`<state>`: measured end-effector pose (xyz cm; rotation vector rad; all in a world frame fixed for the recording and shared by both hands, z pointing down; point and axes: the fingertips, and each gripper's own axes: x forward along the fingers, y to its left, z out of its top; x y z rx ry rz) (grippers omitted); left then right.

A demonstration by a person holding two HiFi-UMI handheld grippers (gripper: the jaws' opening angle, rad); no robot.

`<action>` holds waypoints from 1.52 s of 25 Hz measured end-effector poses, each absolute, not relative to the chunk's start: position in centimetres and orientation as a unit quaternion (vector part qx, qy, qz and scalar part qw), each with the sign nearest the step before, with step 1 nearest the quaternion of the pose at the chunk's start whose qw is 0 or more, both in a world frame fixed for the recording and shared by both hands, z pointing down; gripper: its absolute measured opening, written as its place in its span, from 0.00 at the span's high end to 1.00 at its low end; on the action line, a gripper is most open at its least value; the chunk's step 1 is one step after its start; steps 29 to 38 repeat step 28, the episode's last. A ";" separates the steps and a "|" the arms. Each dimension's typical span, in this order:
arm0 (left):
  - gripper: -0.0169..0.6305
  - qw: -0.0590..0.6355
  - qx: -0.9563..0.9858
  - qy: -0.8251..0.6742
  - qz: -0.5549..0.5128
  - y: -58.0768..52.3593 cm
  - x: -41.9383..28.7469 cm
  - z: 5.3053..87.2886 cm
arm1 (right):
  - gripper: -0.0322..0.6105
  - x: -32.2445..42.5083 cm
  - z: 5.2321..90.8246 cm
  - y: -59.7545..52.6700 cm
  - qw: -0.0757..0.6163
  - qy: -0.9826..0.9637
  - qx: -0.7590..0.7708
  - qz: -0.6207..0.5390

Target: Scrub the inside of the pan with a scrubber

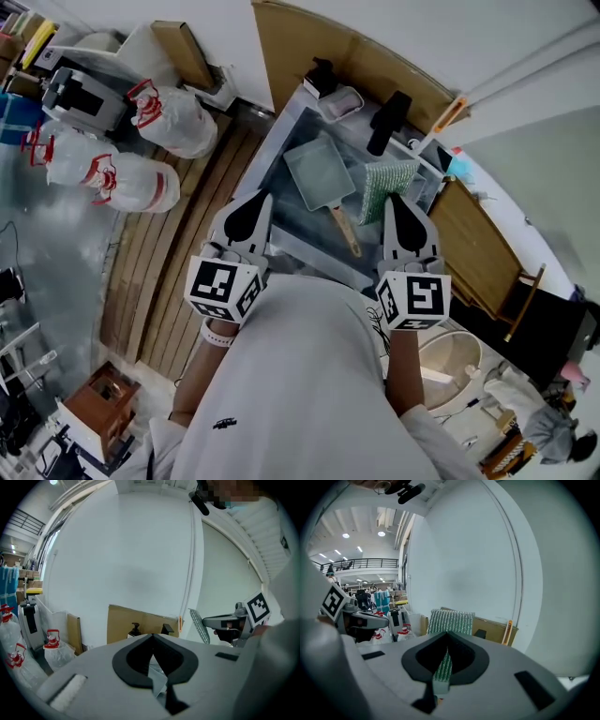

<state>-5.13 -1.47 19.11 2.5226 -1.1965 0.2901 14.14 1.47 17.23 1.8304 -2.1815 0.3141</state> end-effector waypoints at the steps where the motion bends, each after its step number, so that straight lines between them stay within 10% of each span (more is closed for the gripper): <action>1: 0.97 0.165 0.887 -0.419 0.102 -1.5 -5.0 19.0 | 0.93 14.2 17.3 1.6 0.138 -0.753 0.634 0.109; 38: 0.97 0.147 0.896 -0.407 0.098 -0.8 -5.2 17.8 | 0.93 12.8 17.3 2.3 0.141 -0.756 0.631 0.107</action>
